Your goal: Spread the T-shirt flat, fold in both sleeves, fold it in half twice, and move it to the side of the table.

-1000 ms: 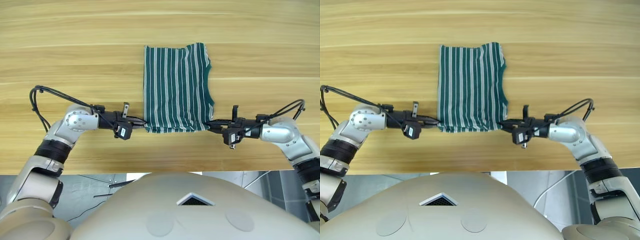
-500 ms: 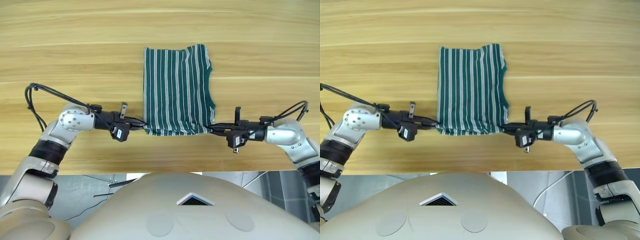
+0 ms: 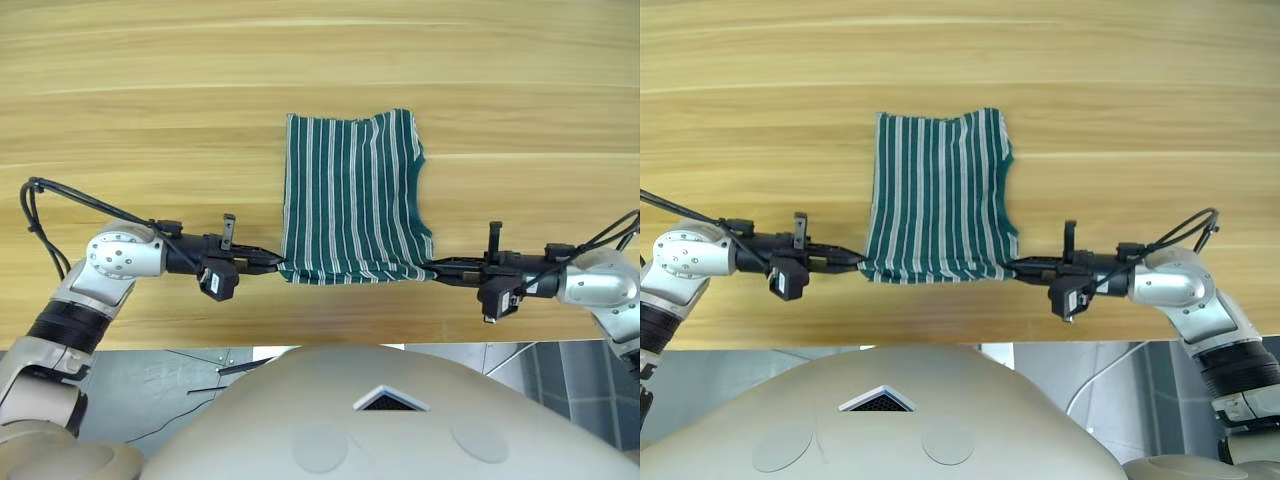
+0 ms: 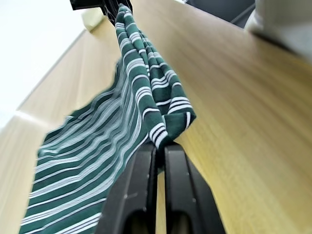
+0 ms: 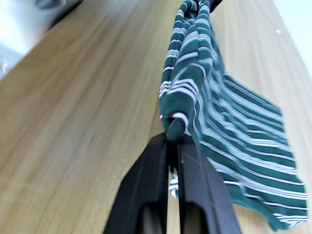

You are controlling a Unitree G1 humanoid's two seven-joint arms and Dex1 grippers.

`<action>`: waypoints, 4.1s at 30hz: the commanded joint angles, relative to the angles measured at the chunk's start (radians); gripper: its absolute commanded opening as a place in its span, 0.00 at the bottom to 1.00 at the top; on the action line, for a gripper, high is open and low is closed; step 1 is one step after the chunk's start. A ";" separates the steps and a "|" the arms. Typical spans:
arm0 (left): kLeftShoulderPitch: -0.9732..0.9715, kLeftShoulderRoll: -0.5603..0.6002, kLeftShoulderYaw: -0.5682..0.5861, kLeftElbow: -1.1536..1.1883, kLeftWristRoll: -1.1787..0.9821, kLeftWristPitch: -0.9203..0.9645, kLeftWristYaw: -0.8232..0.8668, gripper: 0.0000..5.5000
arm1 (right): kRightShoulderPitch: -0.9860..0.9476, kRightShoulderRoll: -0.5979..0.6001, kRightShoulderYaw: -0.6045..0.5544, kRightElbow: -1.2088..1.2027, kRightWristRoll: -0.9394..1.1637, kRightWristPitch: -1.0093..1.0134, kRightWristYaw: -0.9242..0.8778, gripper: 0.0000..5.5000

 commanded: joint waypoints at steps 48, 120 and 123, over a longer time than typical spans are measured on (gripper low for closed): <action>-0.787 -0.642 0.154 1.229 0.353 0.294 0.547 0.01 | -0.478 0.432 0.004 0.514 -0.399 0.332 -0.342 0.01; -0.859 -0.577 1.206 1.197 -0.521 0.810 -0.030 0.01 | -0.809 0.792 -0.203 0.860 -0.155 0.163 -0.136 0.51; -0.863 -0.584 1.202 1.204 -0.506 0.795 0.048 0.00 | -0.814 0.794 -0.158 0.873 -0.204 0.146 -0.171 0.41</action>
